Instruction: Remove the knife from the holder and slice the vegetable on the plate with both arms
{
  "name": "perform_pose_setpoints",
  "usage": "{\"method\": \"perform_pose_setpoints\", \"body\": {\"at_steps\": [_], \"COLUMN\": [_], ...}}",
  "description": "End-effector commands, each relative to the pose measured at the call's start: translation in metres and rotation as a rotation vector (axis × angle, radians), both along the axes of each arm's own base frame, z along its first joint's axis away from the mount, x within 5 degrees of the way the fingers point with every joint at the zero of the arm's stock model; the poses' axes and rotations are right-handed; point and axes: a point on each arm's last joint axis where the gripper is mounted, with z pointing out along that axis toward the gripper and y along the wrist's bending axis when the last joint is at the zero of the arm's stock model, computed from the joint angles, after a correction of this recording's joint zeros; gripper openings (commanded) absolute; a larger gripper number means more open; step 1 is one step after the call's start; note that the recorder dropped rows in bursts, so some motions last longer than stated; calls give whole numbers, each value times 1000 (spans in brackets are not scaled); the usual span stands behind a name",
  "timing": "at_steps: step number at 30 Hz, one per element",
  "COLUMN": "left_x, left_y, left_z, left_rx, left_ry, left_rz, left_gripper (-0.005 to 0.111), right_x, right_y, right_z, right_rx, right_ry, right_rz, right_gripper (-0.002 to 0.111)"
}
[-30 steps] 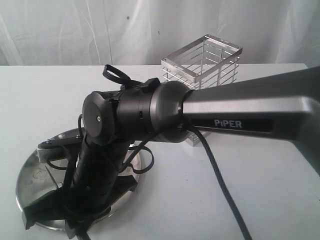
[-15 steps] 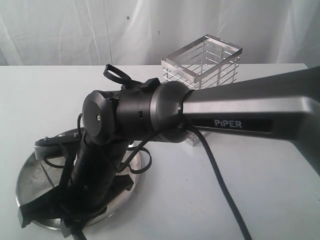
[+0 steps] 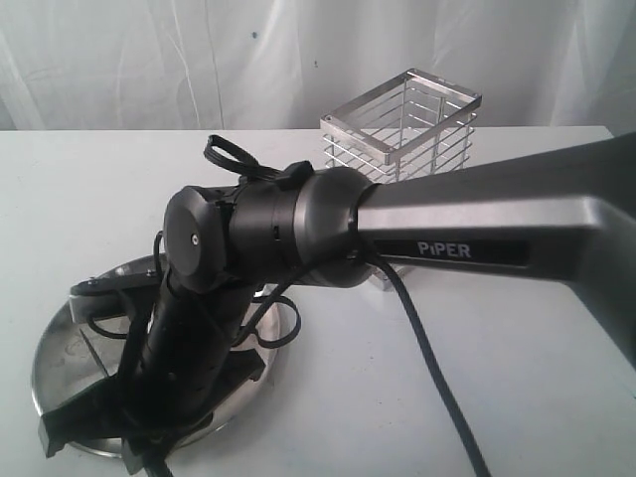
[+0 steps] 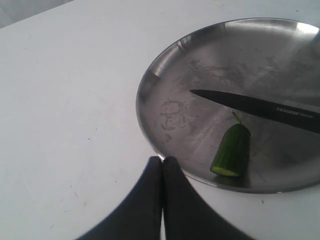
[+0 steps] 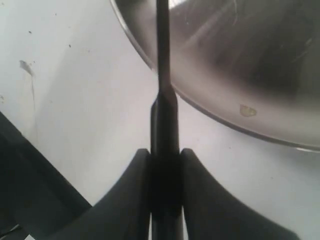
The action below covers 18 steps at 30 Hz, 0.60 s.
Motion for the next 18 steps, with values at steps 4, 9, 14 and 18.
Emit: {"method": "perform_pose_setpoints", "body": {"at_steps": [4,9,14,18], "left_x": [-1,-1,-1,-1], "left_y": [-1,-1,-1,-1], "left_z": [-1,-1,-1,-1], "left_rx": [-10,-10,-10,-10], "left_ry": [1,1,1,1], "left_rz": [-2,-2,-2,-2], "left_gripper": [0,0,0,0], "right_x": [-2,0,4,9], "right_y": [4,7,9,7], "right_z": [-7,-12,-12,-13], "right_rx": [21,15,19,19], "right_ry": [38,41,28,21], "right_rz": [2,2,3,-11], "right_gripper": [3,3,3,3]}}
